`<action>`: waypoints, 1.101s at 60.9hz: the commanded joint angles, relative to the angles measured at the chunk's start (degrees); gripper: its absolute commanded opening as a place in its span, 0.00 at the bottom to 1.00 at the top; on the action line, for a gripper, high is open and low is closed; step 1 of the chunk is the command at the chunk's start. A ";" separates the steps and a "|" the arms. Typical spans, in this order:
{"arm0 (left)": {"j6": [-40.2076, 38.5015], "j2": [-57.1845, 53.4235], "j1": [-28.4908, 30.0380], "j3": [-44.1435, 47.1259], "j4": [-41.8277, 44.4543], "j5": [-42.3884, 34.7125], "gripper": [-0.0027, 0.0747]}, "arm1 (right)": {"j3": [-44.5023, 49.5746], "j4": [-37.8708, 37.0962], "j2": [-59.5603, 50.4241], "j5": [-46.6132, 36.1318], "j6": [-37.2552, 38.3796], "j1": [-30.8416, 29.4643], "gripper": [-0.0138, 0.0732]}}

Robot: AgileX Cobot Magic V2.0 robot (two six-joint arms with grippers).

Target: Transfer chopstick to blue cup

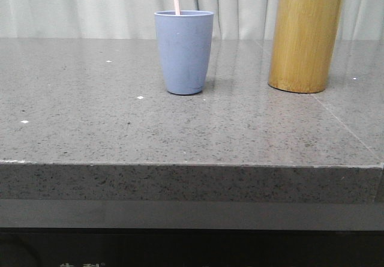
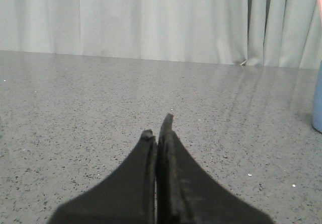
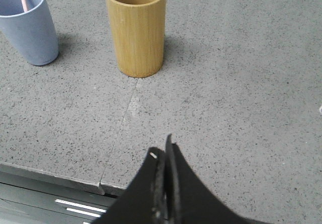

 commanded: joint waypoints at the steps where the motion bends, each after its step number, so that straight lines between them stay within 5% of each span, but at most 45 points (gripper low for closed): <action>1: -3.10 -1.41 0.06 0.49 2.47 -4.68 0.01 | -1.24 0.00 0.47 -3.76 -0.37 -0.37 0.08; 67: -2.74 -1.41 0.06 0.49 4.02 -4.20 0.01 | 0.03 -0.75 -0.62 -5.39 -0.37 -0.46 0.08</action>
